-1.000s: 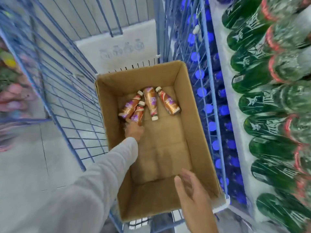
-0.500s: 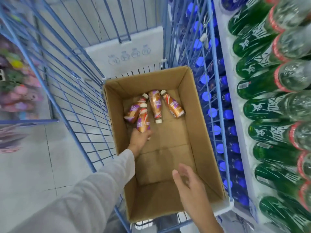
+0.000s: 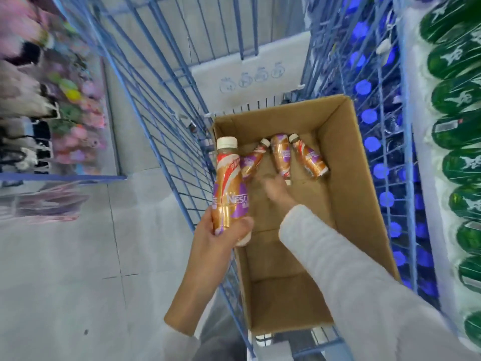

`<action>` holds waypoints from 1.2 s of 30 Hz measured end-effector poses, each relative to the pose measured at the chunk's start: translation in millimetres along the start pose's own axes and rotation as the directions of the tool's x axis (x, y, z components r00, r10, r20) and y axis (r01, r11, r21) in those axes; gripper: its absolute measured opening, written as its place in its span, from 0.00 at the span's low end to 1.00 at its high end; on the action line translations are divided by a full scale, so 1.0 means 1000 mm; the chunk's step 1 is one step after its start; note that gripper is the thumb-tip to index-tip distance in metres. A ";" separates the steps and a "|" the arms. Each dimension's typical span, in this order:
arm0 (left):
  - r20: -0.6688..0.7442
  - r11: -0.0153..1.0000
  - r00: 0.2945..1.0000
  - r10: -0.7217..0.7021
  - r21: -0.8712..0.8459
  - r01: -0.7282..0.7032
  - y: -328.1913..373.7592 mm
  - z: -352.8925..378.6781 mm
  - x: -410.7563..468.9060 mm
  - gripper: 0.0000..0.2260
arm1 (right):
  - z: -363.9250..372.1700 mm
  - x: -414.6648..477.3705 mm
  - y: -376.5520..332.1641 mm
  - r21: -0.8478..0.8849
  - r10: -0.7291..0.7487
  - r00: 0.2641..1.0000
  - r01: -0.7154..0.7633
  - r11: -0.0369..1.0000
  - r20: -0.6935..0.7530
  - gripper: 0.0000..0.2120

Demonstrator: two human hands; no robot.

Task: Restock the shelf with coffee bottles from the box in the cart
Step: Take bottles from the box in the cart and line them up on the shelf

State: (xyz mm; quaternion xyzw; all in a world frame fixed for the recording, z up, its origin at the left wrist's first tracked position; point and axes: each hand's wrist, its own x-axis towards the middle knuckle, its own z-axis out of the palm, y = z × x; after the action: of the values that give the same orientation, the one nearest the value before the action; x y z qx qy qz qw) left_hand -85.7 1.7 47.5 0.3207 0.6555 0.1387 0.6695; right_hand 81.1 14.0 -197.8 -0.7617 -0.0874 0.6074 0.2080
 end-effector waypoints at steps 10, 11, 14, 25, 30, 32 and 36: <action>0.008 0.999 0.999 -0.054 -0.010 0.054 -0.009 -0.036 0.006 0.30 | 0.058 0.031 -0.047 0.251 0.077 0.974 -0.022 0.968 -0.211 0.10; 0.006 0.998 0.998 -0.066 -0.014 0.066 -0.010 -0.039 0.006 0.30 | 0.060 0.033 -0.047 0.272 0.090 0.974 -0.031 0.962 -0.206 0.12; 0.019 0.996 0.996 -0.084 -0.040 0.085 -0.013 -0.045 0.004 0.28 | 0.064 0.035 -0.039 0.359 0.167 0.982 -0.124 0.925 -0.092 0.25; 0.078 0.999 0.997 0.008 0.051 -0.012 0.009 -0.061 -0.042 0.23 | 0.046 -0.109 -0.016 0.321 0.014 0.970 0.067 0.945 -0.244 0.27; 0.136 0.991 0.988 0.079 0.099 -0.093 0.020 -0.057 -0.077 0.15 | 0.033 -0.224 -0.020 0.415 -0.123 0.925 0.277 0.867 -0.359 0.32; 0.178 0.985 0.978 0.108 0.111 -0.129 0.025 -0.050 -0.096 0.16 | 0.022 -0.269 -0.021 0.446 -0.139 0.897 0.337 0.829 -0.419 0.27; 0.285 0.970 0.945 0.159 0.136 -0.204 0.027 -0.022 -0.141 0.22 | -0.015 -0.348 -0.009 0.410 -0.176 0.792 0.475 0.778 -0.584 0.25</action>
State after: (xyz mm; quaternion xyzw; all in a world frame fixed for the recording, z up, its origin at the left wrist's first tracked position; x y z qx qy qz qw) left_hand -114.9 -57.5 176.6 0.4496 0.5340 0.1001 0.7090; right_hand 11.0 -115.3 117.7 -0.7770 0.0094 0.3329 0.5342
